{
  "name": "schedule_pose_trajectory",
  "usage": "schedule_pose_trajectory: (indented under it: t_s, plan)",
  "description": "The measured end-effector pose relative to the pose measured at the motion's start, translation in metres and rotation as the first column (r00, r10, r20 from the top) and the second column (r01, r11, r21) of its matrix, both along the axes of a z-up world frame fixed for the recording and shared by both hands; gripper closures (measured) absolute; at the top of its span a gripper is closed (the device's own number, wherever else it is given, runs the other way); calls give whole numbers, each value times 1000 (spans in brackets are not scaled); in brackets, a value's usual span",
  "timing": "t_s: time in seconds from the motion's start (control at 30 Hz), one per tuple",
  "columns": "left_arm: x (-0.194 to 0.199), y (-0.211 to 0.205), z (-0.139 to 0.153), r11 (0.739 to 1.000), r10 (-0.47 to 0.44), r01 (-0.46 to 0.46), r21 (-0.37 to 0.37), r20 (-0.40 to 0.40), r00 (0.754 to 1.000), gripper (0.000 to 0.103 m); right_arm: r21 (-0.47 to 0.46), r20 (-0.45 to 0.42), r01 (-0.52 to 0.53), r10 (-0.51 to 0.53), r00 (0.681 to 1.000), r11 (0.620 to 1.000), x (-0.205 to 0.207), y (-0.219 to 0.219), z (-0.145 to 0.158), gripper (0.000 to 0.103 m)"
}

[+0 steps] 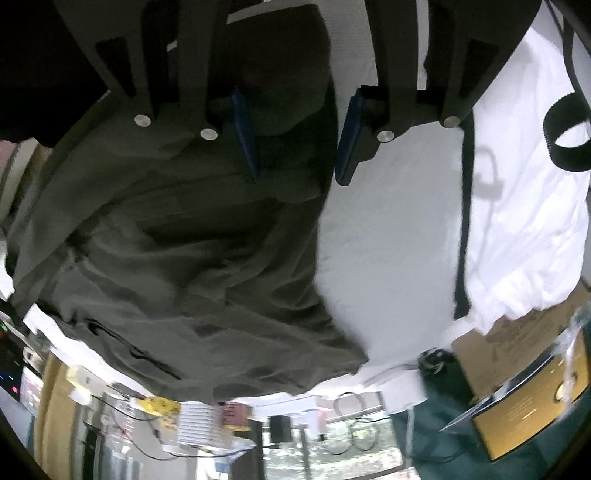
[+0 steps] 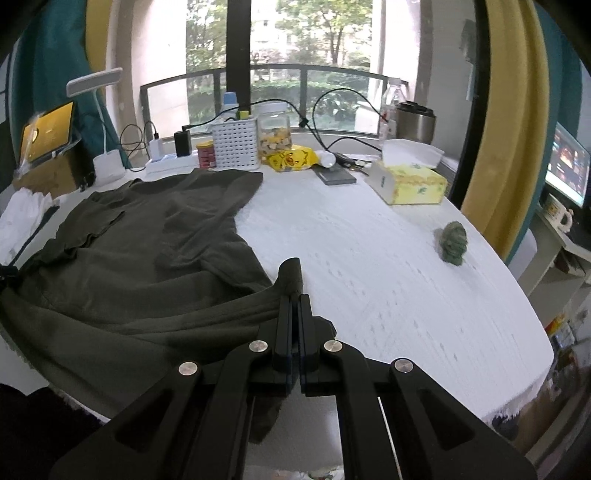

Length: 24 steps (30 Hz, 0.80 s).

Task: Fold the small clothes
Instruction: 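Lift the held hem with both grippers and carry it toward the collar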

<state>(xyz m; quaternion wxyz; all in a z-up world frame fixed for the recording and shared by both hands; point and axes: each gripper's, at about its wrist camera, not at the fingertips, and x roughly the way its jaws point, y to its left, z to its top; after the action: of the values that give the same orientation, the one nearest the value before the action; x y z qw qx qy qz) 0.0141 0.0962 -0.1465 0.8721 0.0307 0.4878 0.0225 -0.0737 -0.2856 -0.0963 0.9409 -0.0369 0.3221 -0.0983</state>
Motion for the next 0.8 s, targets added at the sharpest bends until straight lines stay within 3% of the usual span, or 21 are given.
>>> schedule_pose_trajectory:
  t_s: [0.07,0.1,0.13,0.2,0.23,0.27,0.47,0.8]
  plan:
    - [3,-7,0,999,-45,45,12,-6,999,64,12,9,7,-7,1000,1000,-4,-2,-1,100]
    - [5,-10,0,997,-66,66,26,-14,998,69,20,13,11,-11,1000,1000,-6,-4,-1,100]
    - [7,-11,-1,996,-76,77,34,-23,997,84,25,16,14,-15,1000,1000,-7,-5,-2,100]
    - [7,-13,0,995,-84,85,49,-31,996,86,36,25,18,-19,999,999,-11,-8,-2,100]
    - [6,-13,1,995,-83,85,56,-28,996,98,39,31,18,-19,999,999,-14,-9,-2,100]
    - [5,-13,3,994,-76,77,72,-18,997,102,43,36,19,-21,999,999,-16,-10,-1,100]
    - [-12,-13,33,994,-33,23,108,94,995,102,54,76,20,-24,997,998,-20,-16,5,100]
    - [-21,-3,70,997,35,-50,55,237,971,102,44,114,-10,5,993,999,-6,-15,25,100]
